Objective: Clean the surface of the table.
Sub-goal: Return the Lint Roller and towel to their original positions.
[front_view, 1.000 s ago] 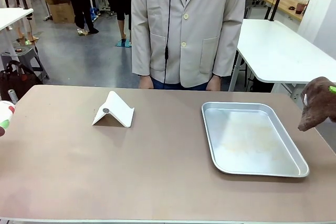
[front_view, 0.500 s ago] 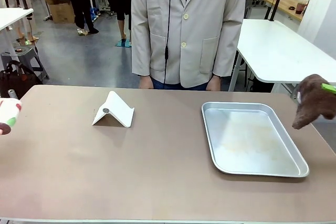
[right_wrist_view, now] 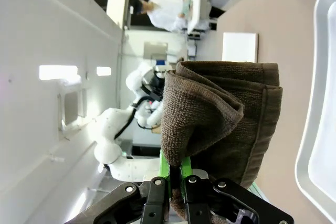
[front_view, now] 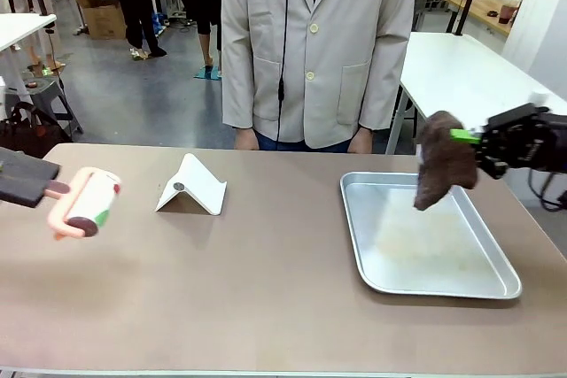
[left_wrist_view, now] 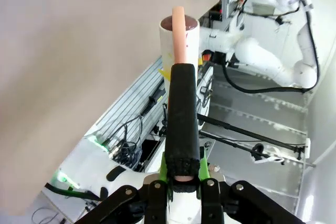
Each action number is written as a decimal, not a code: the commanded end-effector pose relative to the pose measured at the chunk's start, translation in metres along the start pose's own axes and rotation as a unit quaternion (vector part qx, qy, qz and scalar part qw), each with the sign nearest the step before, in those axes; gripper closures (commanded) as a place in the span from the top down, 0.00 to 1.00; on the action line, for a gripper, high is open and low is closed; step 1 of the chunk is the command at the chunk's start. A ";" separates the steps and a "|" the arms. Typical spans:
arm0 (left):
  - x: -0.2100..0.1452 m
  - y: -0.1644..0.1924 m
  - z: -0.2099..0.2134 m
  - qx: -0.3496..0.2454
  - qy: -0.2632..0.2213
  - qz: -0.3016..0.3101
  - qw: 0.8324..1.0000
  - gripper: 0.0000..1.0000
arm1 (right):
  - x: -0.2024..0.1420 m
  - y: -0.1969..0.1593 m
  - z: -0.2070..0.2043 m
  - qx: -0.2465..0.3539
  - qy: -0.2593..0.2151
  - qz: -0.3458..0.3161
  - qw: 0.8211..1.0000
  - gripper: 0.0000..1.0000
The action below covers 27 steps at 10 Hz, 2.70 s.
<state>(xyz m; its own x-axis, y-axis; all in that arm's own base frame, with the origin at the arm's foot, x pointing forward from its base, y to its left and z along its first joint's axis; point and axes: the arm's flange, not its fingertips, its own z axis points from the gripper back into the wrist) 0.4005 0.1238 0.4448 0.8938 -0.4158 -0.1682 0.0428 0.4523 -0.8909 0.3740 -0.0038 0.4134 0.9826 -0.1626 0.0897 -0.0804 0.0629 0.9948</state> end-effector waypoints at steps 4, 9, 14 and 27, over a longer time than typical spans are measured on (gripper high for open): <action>0.034 -0.069 -0.058 -0.070 -0.133 0.029 0.988 0.22 | 0.014 -0.022 -0.128 -0.054 0.038 -0.010 0.998 0.09; 0.058 -0.072 -0.061 -0.044 -0.136 0.011 0.990 0.22 | 0.004 -0.050 -0.210 -0.076 0.035 -0.003 0.996 0.09; 0.058 -0.071 -0.062 -0.048 -0.139 0.023 0.989 0.22 | 0.000 -0.049 -0.207 -0.082 0.045 -0.017 0.995 0.09; 0.237 -0.123 -0.096 0.207 -0.045 0.094 0.973 0.22 | 0.045 -0.092 -0.295 -0.169 0.137 -0.023 0.976 0.09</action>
<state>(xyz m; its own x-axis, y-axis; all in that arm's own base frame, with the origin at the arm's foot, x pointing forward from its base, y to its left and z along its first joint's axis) 0.5532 -0.1039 0.4665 0.9449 -0.2413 -0.2214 0.0489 0.7724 -0.6332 0.4718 0.2745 0.3052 0.9926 0.1208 -0.0133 -0.0339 0.3802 0.9243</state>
